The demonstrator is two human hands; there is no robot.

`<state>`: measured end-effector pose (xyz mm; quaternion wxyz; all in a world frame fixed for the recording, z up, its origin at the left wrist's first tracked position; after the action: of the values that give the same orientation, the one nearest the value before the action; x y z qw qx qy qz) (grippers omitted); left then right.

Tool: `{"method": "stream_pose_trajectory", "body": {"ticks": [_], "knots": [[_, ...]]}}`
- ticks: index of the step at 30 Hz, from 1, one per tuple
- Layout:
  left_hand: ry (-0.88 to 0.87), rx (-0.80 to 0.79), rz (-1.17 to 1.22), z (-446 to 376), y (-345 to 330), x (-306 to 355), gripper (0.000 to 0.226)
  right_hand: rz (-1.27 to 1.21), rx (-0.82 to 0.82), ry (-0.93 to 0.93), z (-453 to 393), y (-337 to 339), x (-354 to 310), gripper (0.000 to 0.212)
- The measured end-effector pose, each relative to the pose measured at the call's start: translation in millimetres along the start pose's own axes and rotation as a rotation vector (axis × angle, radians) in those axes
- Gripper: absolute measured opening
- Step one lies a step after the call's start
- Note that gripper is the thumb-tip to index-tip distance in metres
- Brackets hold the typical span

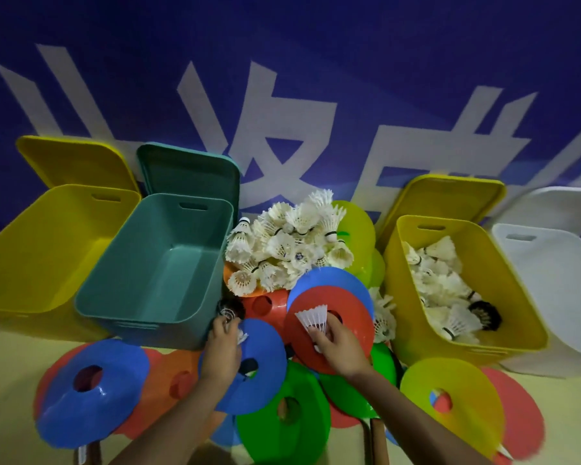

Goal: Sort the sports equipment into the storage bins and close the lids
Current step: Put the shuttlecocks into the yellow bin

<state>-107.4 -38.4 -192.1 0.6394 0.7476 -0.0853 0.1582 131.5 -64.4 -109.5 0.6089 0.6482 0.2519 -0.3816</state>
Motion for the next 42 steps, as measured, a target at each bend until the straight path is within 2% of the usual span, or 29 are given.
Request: {"method": "stream_pose_trajectory", "body": {"ticks": [2,7,9,11,16,20,23,25,28,32,34,38,42], "knots": [[0.032,0.020,0.087,0.1,4.1,-0.7,0.050,-0.019,0.039,-0.016,1.3,9.5,8.3,0.016],[0.101,0.049,0.339,7.8,25.7,18.3,0.052,-0.198,0.121,-0.074,-4.4,41.9,23.4,0.033],[0.049,-0.003,0.399,9.9,34.4,36.3,0.052,-0.271,0.181,-0.114,-14.5,61.5,34.4,0.044],[-0.028,-0.062,0.446,9.4,43.6,61.3,0.051,-0.308,0.242,-0.137,-25.0,85.5,41.2,0.042],[-0.088,-0.062,0.565,6.0,62.4,156.5,0.050,-0.380,0.350,-0.116,-39.9,151.2,50.3,0.020],[-0.166,-0.058,0.634,11.2,57.0,246.6,0.049,-0.330,0.405,-0.122,-47.5,203.6,79.7,0.026],[-0.153,-0.058,0.728,13.6,47.7,305.8,0.052,-0.217,0.467,-0.157,-61.8,242.2,116.0,0.040],[-0.152,-0.020,0.744,10.3,41.0,340.7,0.058,-0.165,0.465,-0.168,-72.2,265.4,135.9,0.040],[-0.169,-0.003,0.648,-3.0,23.4,384.7,0.071,-0.013,0.439,-0.151,-86.4,292.1,159.7,0.045],[-0.227,-0.064,0.428,-18.6,-11.9,418.1,0.060,0.126,0.359,-0.050,-98.8,306.2,174.2,0.049],[-0.304,-0.087,0.288,-19.7,-29.0,426.5,0.055,0.138,0.328,-0.002,-102.4,307.6,173.7,0.050],[-0.571,-0.030,-0.110,-16.3,-53.4,438.7,0.050,0.102,0.366,0.019,-117.2,312.3,174.9,0.050],[-0.627,-0.030,-0.269,-15.3,-58.9,438.3,0.051,0.071,0.337,0.013,-140.0,303.8,178.5,0.054]]}}
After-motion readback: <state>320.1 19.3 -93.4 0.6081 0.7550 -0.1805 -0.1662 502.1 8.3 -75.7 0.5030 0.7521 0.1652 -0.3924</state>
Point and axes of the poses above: each hand's wrist, its own z-axis away from the middle knuckle, its own y-axis out of the back of the hand, x = y × z, the point moved 4 cm from there along -z, towards the middle knuckle, and after that the axes turned 15 degrees about x, right-handed, at the moved point
